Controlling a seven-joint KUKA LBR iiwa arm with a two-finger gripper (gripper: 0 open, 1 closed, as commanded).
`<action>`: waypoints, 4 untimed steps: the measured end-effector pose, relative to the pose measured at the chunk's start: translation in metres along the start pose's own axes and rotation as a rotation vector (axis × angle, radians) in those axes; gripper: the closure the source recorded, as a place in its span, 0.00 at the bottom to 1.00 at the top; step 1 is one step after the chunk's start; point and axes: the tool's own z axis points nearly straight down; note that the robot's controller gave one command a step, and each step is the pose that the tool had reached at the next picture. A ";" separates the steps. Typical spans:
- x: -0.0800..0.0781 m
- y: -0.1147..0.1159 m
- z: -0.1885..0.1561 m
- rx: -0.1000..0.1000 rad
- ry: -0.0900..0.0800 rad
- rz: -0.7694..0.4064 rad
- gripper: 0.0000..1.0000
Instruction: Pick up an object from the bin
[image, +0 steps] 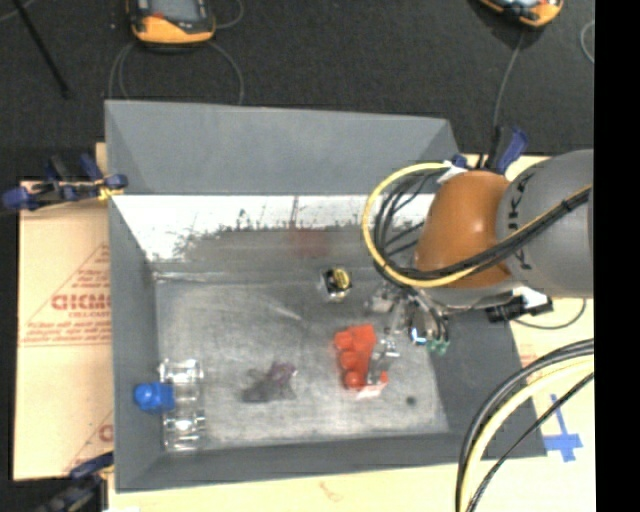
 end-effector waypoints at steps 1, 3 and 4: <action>-0.009 -0.003 0.019 -0.005 0.009 -0.162 0.00; -0.061 0.004 -0.120 0.004 -0.004 -0.797 1.00; -0.070 0.056 -0.031 -0.002 0.006 -0.612 1.00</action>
Offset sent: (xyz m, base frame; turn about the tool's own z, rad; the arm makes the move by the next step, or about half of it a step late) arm 0.0034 -0.0070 -0.0311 -0.1627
